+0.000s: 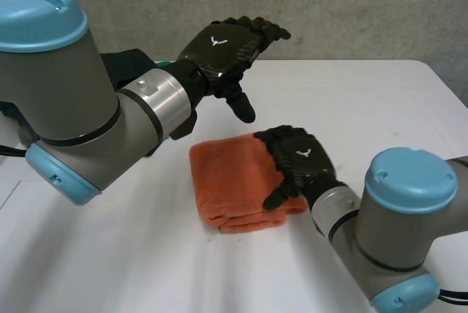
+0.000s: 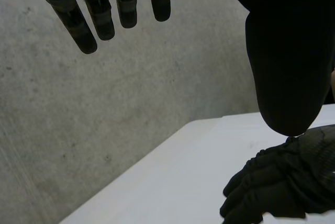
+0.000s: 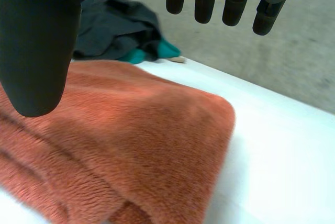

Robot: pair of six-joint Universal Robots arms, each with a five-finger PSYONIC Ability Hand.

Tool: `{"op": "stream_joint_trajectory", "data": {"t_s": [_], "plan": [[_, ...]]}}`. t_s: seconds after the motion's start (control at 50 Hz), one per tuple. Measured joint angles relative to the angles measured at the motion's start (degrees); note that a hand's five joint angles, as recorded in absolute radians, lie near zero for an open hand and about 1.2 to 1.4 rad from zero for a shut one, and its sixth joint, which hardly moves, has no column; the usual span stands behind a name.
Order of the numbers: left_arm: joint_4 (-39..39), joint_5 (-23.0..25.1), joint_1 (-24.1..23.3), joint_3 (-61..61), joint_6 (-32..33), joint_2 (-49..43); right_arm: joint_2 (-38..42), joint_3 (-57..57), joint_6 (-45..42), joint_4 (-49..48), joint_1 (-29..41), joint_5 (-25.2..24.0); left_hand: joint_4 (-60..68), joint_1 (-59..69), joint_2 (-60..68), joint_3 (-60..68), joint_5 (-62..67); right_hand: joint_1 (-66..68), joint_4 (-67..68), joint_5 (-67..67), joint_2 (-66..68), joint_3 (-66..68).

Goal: Fold the laundry.

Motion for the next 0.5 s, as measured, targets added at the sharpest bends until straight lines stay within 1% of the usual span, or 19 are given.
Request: {"op": "stream_joint_trajectory", "data": {"t_s": [0.12, 0.22, 0.26, 0.38, 0.46, 0.5], "plan": [[1.4, 0.0, -0.36, -0.85, -0.19, 1.26, 0.86, 0.49, 9.51, 1.65, -2.64, 0.59, 0.0, 0.0, 0.0, 0.0, 0.0, 0.0, 0.0, 0.0, 0.0, 0.0], [2.22, 0.0, -0.41, -1.2, -0.38, 1.2, 3.23, 1.04, 16.55, 2.37, -3.53, -1.24, 0.0, 0.0, 0.0, 0.0, 0.0, 0.0, 0.0, 0.0, 0.0, 0.0], [2.34, 0.0, -0.37, -1.25, -0.45, 1.09, 4.0, 1.27, 17.92, 2.3, -3.57, -2.15, 0.0, 0.0, 0.0, 0.0, 0.0, 0.0, 0.0, 0.0, 0.0, 0.0], [2.41, 0.0, -0.23, -1.26, -0.68, 0.79, 6.15, 1.58, 18.55, 0.49, -3.23, -3.38, 0.0, 0.0, 0.0, 0.0, 0.0, 0.0, 0.0, 0.04, 0.0, 0.0], [2.49, 0.0, -0.14, -1.25, -0.96, 0.56, 8.25, 0.95, 17.04, -2.25, -2.63, -2.27, 0.0, 0.0, 0.0, 0.0, 0.01, 0.0, 0.0, 0.02, 0.0, 0.0], [2.57, 0.0, -0.1, -1.25, -1.15, 0.46, 9.65, 0.02, 15.7, -3.76, -2.24, -0.86, 0.0, 0.0, 0.0, 0.0, 0.0, 0.0, 0.0, 0.0, 0.0, 0.0]]}}
